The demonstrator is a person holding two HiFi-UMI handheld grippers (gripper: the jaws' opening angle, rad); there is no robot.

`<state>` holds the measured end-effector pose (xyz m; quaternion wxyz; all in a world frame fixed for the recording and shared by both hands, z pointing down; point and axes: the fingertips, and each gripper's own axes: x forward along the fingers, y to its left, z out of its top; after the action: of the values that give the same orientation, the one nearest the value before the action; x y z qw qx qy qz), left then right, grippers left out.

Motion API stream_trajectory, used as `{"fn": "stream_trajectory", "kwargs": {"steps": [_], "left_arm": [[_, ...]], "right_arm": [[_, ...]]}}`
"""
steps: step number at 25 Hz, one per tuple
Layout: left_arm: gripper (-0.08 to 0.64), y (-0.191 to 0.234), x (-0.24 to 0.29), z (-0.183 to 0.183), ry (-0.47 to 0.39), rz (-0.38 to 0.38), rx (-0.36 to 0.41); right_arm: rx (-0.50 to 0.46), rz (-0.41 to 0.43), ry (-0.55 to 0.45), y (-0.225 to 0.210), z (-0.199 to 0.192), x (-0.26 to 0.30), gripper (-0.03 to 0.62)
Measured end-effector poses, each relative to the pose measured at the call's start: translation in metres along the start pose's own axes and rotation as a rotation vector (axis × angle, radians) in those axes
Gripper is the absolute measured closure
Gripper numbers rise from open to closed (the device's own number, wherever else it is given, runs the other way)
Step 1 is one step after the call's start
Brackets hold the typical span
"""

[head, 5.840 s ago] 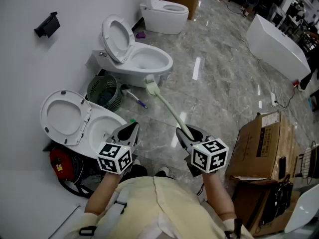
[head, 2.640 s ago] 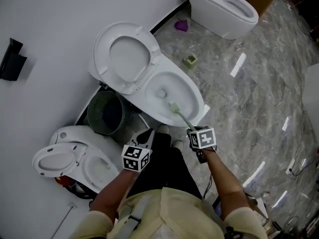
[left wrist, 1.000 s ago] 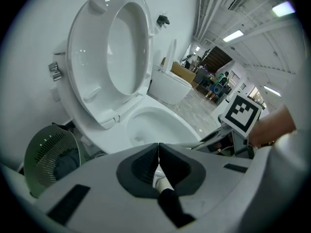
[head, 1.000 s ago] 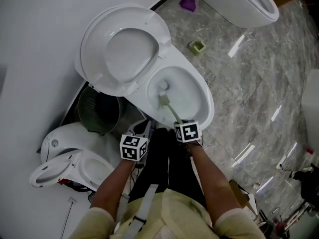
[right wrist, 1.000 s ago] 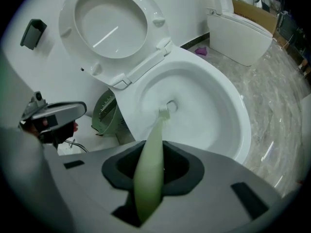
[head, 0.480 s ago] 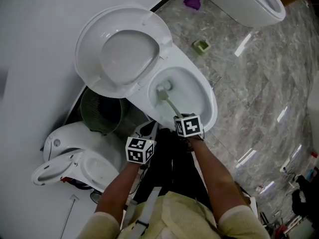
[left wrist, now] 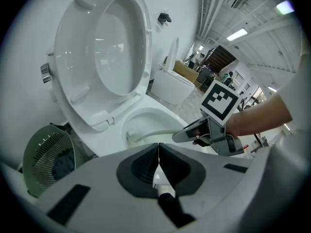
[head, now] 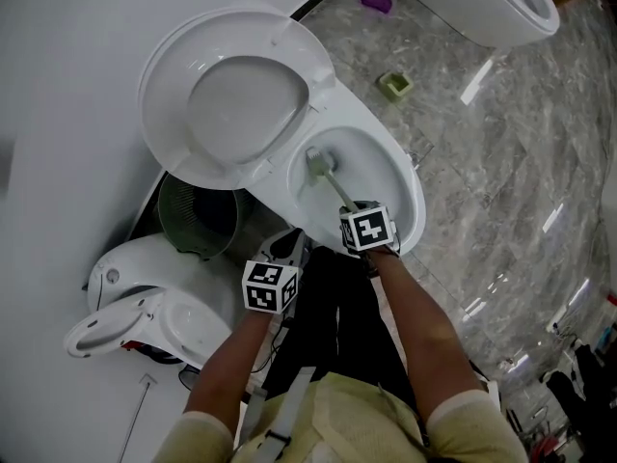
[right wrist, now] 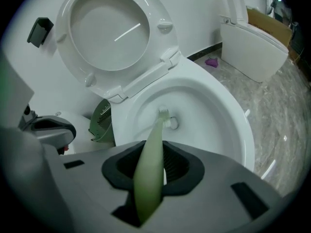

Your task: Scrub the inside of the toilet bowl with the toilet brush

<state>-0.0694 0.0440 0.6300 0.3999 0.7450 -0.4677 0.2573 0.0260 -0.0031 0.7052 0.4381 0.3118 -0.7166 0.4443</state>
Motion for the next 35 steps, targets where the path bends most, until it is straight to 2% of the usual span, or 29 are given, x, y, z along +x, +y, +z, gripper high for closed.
{"fn": "stream_trajectory", "kwargs": {"steps": [6,15,28,35], "left_arm": [[0.546,-0.004,0.004,0.005,-0.005,-0.026,0.007],[0.546,-0.013,0.011,0.011,0.000,-0.060,0.041],[0.546,-0.022,0.012,0.011,0.025,-0.071,0.076],[0.546,-0.027,0.012,0.007,0.035,-0.067,0.082]], "right_arm": [[0.026,-0.058,-0.020,-0.025,0.010,-0.005,0.486],[0.058,-0.100,-0.037,-0.042,-0.007,-0.019,0.486],[0.177,-0.171,-0.015,-0.051,-0.067,-0.045,0.486],[0.255,-0.175,0.003,-0.043,-0.090,-0.052,0.486]]}}
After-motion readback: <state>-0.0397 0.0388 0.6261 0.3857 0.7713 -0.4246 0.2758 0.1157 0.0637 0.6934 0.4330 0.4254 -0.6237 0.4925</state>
